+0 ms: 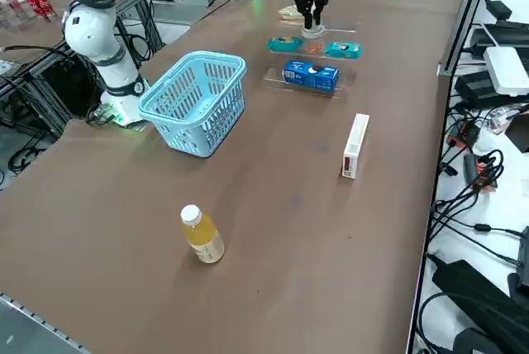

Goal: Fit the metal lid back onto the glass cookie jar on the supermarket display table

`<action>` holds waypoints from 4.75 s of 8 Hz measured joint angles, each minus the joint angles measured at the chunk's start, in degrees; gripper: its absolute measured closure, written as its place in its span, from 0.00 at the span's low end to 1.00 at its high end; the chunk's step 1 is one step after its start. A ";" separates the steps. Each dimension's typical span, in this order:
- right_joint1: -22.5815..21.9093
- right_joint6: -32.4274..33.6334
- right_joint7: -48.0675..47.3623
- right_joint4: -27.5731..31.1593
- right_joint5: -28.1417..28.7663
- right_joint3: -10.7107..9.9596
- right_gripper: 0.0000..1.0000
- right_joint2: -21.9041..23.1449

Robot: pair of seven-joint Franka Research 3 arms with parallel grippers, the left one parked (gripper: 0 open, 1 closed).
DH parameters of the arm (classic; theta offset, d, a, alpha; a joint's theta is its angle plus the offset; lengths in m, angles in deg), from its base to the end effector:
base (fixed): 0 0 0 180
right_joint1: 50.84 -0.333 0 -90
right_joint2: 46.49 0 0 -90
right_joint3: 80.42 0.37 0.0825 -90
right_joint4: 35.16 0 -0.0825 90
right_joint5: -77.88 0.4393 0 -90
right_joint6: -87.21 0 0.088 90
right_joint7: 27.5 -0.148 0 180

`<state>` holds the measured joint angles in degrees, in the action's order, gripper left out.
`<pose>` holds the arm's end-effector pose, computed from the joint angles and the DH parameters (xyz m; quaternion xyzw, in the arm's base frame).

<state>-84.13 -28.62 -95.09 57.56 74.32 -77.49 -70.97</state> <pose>0.6039 0.4301 0.3585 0.9656 -0.2590 0.0064 0.0197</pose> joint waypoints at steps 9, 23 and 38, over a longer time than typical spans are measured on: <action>-0.28 -2.14 -0.63 1.36 -0.78 -0.01 0.73 0.16; -1.02 -3.15 -2.39 2.50 -3.03 0.00 0.63 0.33; 9.72 11.46 15.05 2.03 -2.21 -1.82 0.38 15.48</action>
<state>-74.41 -17.16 -80.04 59.59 72.11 -79.31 -55.49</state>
